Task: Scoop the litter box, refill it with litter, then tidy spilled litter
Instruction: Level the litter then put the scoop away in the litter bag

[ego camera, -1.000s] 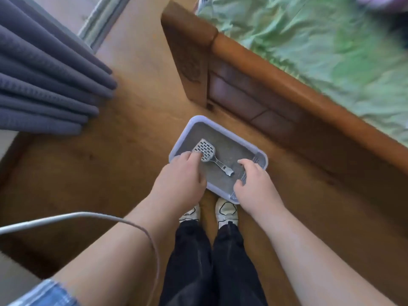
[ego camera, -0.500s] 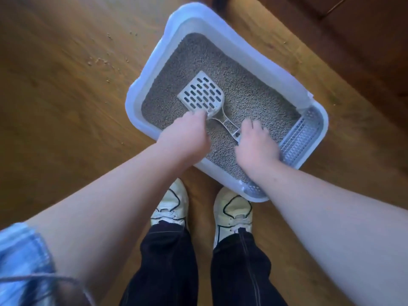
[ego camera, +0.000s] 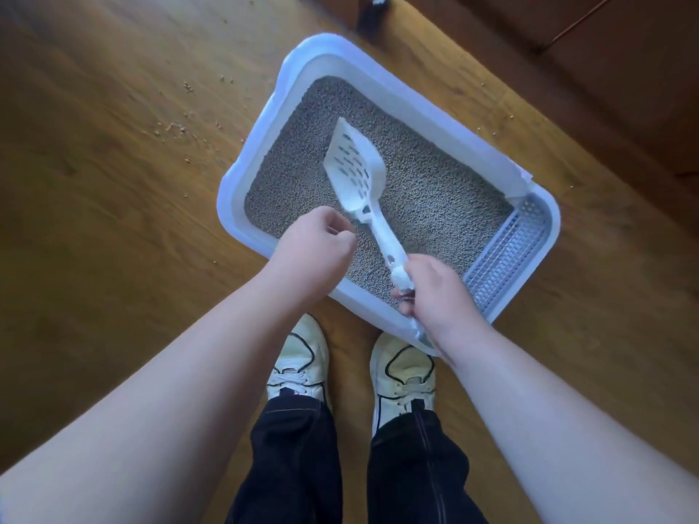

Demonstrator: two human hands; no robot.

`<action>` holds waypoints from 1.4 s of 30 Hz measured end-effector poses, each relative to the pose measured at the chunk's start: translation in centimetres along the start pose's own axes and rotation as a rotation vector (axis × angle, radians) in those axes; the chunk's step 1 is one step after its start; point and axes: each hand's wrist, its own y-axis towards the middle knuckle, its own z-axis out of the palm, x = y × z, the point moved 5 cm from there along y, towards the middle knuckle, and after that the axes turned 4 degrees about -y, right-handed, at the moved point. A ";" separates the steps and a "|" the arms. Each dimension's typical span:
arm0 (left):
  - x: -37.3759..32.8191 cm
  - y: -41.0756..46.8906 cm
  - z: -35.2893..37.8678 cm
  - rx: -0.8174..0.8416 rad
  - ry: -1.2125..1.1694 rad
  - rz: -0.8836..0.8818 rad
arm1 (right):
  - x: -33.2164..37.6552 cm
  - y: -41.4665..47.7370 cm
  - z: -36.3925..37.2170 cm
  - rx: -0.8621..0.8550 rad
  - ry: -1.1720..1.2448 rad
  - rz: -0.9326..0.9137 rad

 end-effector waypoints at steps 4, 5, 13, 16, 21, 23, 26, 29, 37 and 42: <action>0.3 0.2 0.0 0.020 -0.040 -0.053 | -1.4 0.4 1.3 0.161 0.604 0.346; 0.3 0.3 0.1 0.025 -0.041 -0.055 | -1.4 0.6 1.4 0.171 0.634 0.372; 0.0 0.6 0.3 0.031 -0.012 -0.041 | 0.0 1.4 0.8 0.060 0.665 0.347; -0.6 0.1 -0.1 0.038 0.035 -0.012 | 0.6 0.6 0.1 0.022 0.676 0.364; -2.8 -2.8 -2.9 0.012 0.085 0.021 | 3.9 -3.6 -0.9 0.039 0.592 0.294; -4.1 -5.0 -4.7 0.000 0.079 0.016 | 5.6 -6.5 -1.6 0.031 0.538 0.282; -6.8 -9.7 -8.2 -0.018 0.052 0.004 | 9.3 -12.4 -3.0 0.059 0.455 0.246; -11.0 -16.4 -13.0 -0.060 0.053 -0.010 | 14.0 -19.2 -5.3 0.069 0.251 0.148; -23.6 -41.4 -26.3 -0.171 0.049 0.093 | 27.9 -43.4 -11.8 0.135 -0.529 -0.127; -27.3 -56.0 -31.8 -0.281 0.025 0.215 | 36.7 -58.6 -13.1 0.067 -0.755 -0.471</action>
